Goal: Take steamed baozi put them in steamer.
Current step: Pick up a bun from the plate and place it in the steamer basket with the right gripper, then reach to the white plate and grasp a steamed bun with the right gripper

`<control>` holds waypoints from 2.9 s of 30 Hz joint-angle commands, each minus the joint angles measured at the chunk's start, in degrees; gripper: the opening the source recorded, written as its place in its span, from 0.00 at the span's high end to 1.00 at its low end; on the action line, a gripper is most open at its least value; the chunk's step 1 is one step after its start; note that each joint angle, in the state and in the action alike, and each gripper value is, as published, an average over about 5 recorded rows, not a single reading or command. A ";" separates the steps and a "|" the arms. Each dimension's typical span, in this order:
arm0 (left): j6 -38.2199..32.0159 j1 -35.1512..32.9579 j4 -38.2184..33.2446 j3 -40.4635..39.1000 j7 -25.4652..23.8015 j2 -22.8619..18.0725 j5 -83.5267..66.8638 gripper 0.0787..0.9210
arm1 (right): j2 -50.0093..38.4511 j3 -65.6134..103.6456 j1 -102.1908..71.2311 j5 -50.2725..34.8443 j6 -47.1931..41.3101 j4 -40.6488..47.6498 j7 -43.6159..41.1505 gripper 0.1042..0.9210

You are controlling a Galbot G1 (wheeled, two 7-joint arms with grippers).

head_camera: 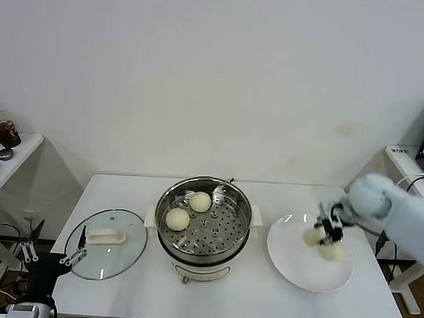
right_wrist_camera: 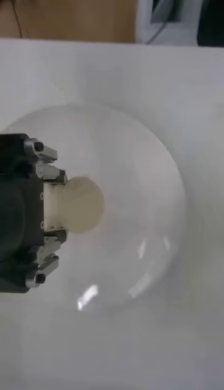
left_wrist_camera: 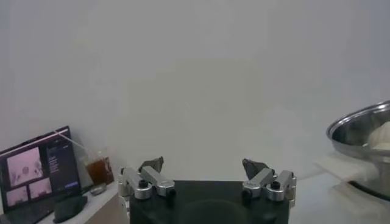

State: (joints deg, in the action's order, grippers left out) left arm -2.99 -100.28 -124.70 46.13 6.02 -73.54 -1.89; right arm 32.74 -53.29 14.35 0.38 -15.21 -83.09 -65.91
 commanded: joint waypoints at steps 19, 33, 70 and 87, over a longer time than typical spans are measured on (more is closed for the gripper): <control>-0.30 0.43 0.67 1.39 0.07 -0.13 -0.25 0.12 | 37.45 -24.30 18.18 -4.27 33.84 1.07 3.54 0.55; -0.65 0.37 1.42 1.72 0.21 -0.67 -0.35 0.12 | 41.15 -24.59 14.58 10.27 47.12 5.16 4.51 0.54; -1.58 1.08 1.48 1.40 0.22 0.77 -0.67 0.12 | 9.52 -20.95 27.17 -10.53 9.15 -3.02 0.61 0.12; -1.07 1.77 1.99 -0.21 -0.06 1.12 0.13 0.12 | -7.14 2.86 -7.02 7.72 6.85 7.59 -0.92 0.12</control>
State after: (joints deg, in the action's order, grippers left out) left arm -4.16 -98.52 -122.82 46.21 5.99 -72.29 -1.99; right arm 34.25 -64.90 25.31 1.50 -4.82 -81.00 -66.90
